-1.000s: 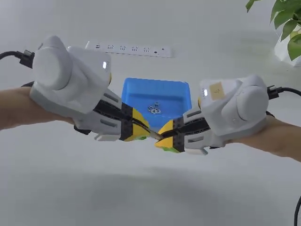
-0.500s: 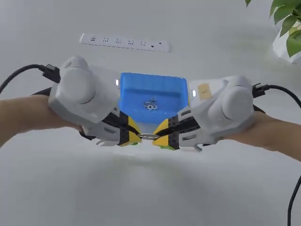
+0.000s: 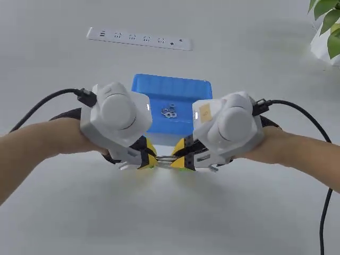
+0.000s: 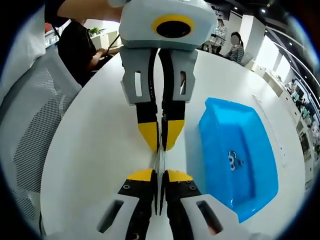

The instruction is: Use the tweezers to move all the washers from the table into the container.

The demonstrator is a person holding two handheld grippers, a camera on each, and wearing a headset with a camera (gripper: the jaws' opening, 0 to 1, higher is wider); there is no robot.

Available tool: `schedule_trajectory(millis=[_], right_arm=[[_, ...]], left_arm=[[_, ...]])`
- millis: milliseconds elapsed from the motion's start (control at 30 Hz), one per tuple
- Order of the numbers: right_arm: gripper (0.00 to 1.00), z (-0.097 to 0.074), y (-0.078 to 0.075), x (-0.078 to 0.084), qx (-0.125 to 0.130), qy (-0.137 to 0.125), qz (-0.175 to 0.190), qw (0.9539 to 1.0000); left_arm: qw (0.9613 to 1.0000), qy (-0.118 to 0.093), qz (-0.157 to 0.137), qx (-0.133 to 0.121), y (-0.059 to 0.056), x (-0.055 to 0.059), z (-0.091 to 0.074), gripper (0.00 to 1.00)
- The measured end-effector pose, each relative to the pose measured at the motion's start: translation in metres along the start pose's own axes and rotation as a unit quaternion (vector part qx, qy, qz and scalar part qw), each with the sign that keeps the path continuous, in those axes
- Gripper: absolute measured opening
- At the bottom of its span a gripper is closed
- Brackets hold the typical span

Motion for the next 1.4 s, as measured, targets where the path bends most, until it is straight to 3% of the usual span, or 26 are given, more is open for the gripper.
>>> schedule_trajectory(millis=[33,367,633,700,733,800,833,900,933,1000,1067,1100,1200,1267,1300,1400], right_arm=[[0.09,-0.002,0.0,0.001,0.003,-0.001,0.015,0.9999],[0.15,-0.002,-0.004,0.002,0.003,-0.003,0.042,0.9991],[0.21,-0.005,-0.006,0.002,0.018,0.012,0.038,0.999],[0.21,-0.012,-0.003,-0.008,0.023,-0.027,0.064,0.9974],[0.22,-0.019,0.001,-0.016,0.022,-0.058,0.093,0.9937],[0.23,-0.033,0.003,-0.019,0.039,-0.082,0.101,0.9907],[0.25,-0.038,0.003,-0.018,0.048,-0.087,0.1,0.99],[0.3,-0.052,0.001,-0.016,0.083,-0.101,0.095,0.9869],[0.33,-0.063,-0.002,-0.019,0.107,-0.122,0.086,0.9831],[0.42,-0.079,-0.001,-0.021,0.124,-0.146,0.105,0.9758],[0.51,-0.091,0.0,-0.018,0.137,-0.151,0.114,0.9723],[0.53,-0.098,0.002,-0.016,0.143,-0.148,0.111,0.9724],[0.6,-0.114,0.005,-0.011,0.161,-0.145,0.107,0.9704],[0.64,-0.128,0.007,-0.018,0.172,-0.172,0.108,0.964],[0.66,-0.132,0.008,-0.02,0.174,-0.18,0.112,0.9617],[0.77,-0.147,0.009,-0.02,0.198,-0.175,0.105,0.9587]], left_arm=[[1.0,0.0,0.001,-0.001,0.001,0.0,-0.001,0.09],[1.0,-0.002,-0.007,-0.002,-0.004,-0.002,-0.001,0.17],[0.9997,0.009,-0.004,-0.022,-0.003,0.004,-0.011,0.26],[0.9995,0.005,-0.01,-0.029,-0.003,0.011,-0.018,0.26],[0.9994,0.008,-0.014,-0.032,-0.003,0.015,-0.021,0.27],[0.9986,0.01,-0.021,-0.047,-0.004,0.025,-0.031,0.29],[0.9983,0.003,-0.026,-0.052,-0.005,0.026,-0.036,0.31],[0.9955,-0.037,-0.06,-0.063,-0.009,0.022,-0.048,0.37],[0.9927,-0.079,-0.063,-0.065,-0.014,0.011,-0.056,0.47],[0.9891,-0.107,-0.081,-0.062,-0.023,0.004,-0.071,0.62],[0.9897,-0.106,-0.074,-0.063,-0.03,0.004,-0.083,0.63],[0.9881,-0.114,-0.073,-0.073,-0.03,0.002,-0.091,0.65],[0.9795,-0.148,-0.094,-0.1,-0.028,-0.007,-0.109,0.78],[0.9734,-0.171,-0.081,-0.129,-0.025,-0.012,-0.122,0.83],[0.972,-0.174,-0.072,-0.141,-0.025,-0.012,-0.126,0.86],[0.9698,-0.16,-0.091,-0.159,-0.031,-0.005,-0.133,1.0]])
Point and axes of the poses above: the centre of the closed fingertips' face, and the gripper's own axes: z roughly forward along the fingers, y roughly to its left, x roughly out of its underside, the point moved 1 cm from there along -z, roughly backward along the fingers, and after that the axes turned 4 degrees about z, right-handed, at the moved point
